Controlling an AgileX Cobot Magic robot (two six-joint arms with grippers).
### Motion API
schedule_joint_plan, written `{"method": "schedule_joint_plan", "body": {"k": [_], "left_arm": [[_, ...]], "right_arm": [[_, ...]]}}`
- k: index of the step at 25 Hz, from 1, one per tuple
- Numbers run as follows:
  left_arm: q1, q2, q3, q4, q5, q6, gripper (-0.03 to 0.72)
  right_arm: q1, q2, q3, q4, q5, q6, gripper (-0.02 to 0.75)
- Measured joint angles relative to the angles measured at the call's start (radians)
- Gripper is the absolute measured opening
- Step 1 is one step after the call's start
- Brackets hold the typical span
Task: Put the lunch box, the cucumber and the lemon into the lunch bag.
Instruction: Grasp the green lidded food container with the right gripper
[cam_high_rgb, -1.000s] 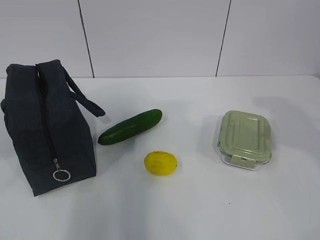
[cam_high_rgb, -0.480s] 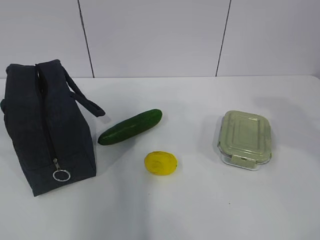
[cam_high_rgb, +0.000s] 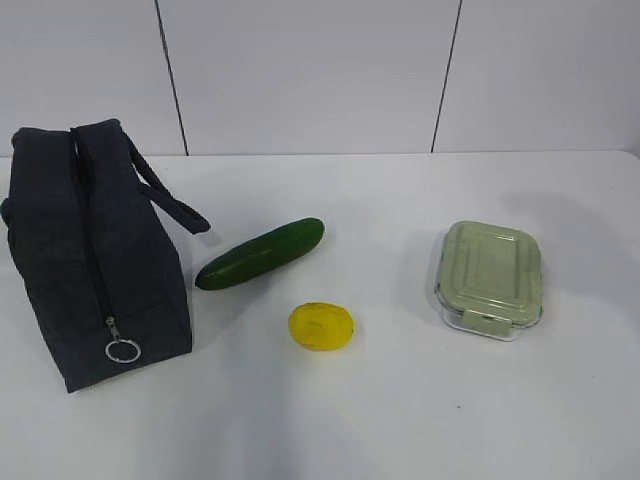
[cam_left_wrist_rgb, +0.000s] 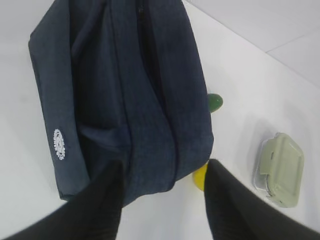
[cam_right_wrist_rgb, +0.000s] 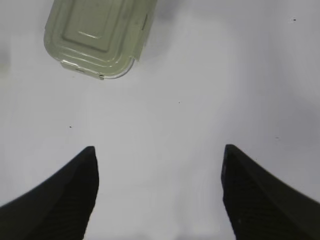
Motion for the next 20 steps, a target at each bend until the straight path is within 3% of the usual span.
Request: {"method": "schedule_joint_plan", "body": {"k": [15,20], "left_arm": [[0.051,0.000,0.000,0.002,-0.025,0.000,0.384],[0.051,0.000,0.000,0.004,-0.035,0.000,0.384]], "right_arm": [[0.000,0.167,0.000,0.208,-0.151,-0.014,0.583],[-0.059,0.233,0.000,0.350,-0.174,-0.115,0.580]]}}
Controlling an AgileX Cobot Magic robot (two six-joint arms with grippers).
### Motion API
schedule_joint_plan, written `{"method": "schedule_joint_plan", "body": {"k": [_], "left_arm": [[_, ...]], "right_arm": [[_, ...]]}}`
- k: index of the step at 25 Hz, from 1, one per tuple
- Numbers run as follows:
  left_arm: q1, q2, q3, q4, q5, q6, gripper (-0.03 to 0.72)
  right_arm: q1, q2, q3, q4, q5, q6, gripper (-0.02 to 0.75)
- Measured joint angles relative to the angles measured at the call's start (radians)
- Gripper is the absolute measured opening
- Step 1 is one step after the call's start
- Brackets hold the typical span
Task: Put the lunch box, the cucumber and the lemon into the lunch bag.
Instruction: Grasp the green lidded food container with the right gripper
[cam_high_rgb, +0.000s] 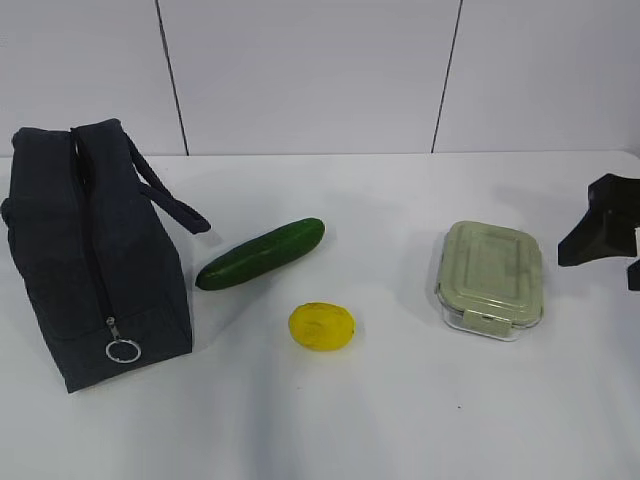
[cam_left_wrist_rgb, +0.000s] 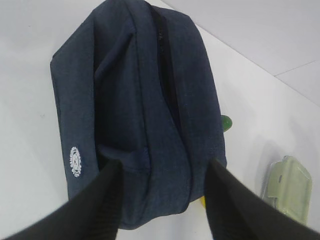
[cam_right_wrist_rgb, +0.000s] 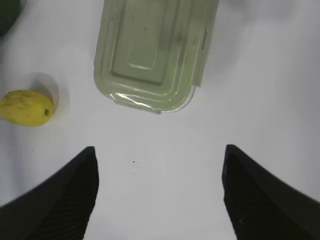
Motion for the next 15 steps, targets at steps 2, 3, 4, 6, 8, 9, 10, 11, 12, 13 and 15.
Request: {"method": "schedule_joint_plan", "body": {"k": [2,3,4,6,8,9,10,11,12,13,15], "left_arm": [[0.000,0.000,0.000,0.002,-0.006,0.000,0.384],[0.000,0.000,0.000,0.001,-0.007,0.000,0.384],[0.000,0.000,0.000,0.001,-0.009,0.000,0.384],[0.000,0.000,0.000,0.001,-0.010,0.000,0.384],[0.000,0.000,0.000,0.002,-0.014,0.000,0.384],[0.000,0.000,0.000,0.004,-0.014,0.000,0.384],[0.000,0.000,0.000,0.004,-0.014,0.000,0.384],[0.000,0.000,0.000,0.007,-0.014,0.000,0.384],[0.000,0.000,0.000,0.008,-0.014,0.000,0.384],[0.000,0.000,0.000,0.008,-0.014,0.000,0.384],[0.000,0.000,0.000,0.013,-0.014,0.002,0.384]], "right_arm": [[-0.043,0.027,0.000,0.088,0.000,-0.070,0.580],[-0.062,0.037,0.000,0.131,0.000,-0.110,0.580],[-0.084,0.049,0.000,0.165,0.000,-0.150,0.580],[-0.125,0.072,0.000,0.241,0.005,-0.220,0.580],[-0.157,0.102,-0.002,0.302,0.020,-0.293,0.580],[-0.173,0.119,-0.004,0.334,0.028,-0.326,0.580],[-0.185,0.133,-0.006,0.363,0.032,-0.365,0.580],[-0.198,0.150,-0.008,0.399,0.037,-0.406,0.580],[-0.209,0.167,-0.008,0.433,0.042,-0.438,0.579],[-0.220,0.181,-0.010,0.462,0.046,-0.472,0.579],[-0.231,0.218,-0.010,0.494,0.053,-0.530,0.579]]}}
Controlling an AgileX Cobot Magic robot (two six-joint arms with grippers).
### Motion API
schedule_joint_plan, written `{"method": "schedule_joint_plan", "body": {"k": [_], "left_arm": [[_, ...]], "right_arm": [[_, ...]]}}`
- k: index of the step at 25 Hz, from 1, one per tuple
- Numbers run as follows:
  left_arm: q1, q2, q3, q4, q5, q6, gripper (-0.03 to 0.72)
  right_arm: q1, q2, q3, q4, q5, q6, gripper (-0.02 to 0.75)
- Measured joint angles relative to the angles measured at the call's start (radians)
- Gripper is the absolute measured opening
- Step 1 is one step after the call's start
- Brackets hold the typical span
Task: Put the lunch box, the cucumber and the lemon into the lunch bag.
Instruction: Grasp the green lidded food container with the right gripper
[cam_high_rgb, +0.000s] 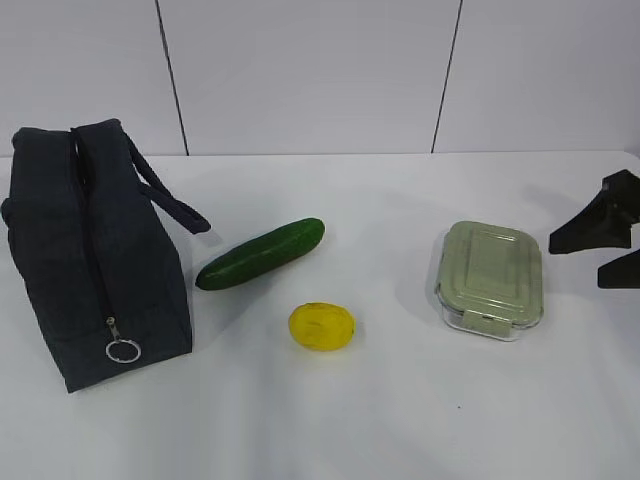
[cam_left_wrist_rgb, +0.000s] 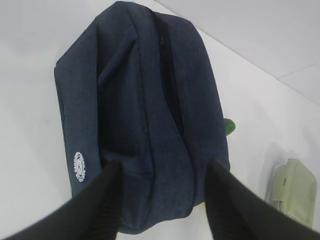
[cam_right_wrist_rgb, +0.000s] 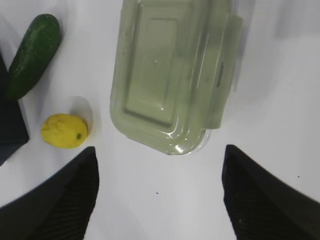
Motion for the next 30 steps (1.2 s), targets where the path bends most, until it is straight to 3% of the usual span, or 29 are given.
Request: {"method": "schedule_joint_plan", "body": {"k": [14,30], "left_arm": [[0.000,0.000,0.000,0.006,0.006,0.032,0.384],[0.000,0.000,0.000,0.006,0.002,0.037,0.384]], "right_arm": [[-0.009,0.237,-0.203,0.016,0.071,-0.105,0.579],[-0.009,0.300,-0.208,0.022,0.010,-0.112,0.579]]}}
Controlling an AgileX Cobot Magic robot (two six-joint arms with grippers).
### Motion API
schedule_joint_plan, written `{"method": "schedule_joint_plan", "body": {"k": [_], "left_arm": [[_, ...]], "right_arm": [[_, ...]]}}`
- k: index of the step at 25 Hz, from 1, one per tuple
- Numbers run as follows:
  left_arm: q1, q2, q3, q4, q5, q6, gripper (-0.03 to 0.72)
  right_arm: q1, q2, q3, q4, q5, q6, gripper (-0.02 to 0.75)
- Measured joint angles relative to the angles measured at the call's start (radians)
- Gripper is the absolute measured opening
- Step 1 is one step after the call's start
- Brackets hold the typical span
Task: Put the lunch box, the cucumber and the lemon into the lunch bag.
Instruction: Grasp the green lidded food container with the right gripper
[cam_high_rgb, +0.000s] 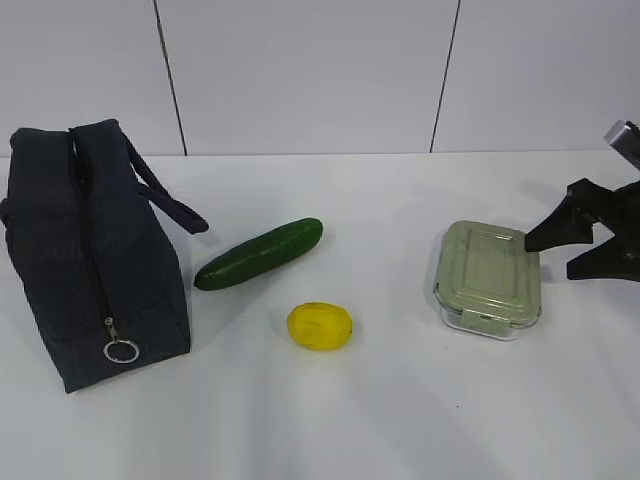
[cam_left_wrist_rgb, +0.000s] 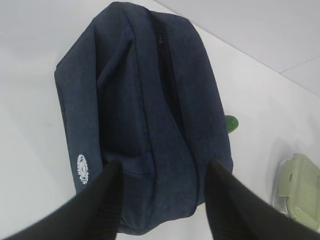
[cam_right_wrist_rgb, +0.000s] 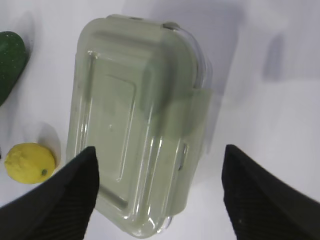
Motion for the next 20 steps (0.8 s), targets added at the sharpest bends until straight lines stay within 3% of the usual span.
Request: {"method": "schedule_joint_plan", "body": {"k": [20], "left_arm": [[0.000,0.000,0.000,0.000,-0.008,0.001,0.384]], "right_arm": [[0.000,0.055,0.086,0.227,-0.027,-0.190,0.579]]}}
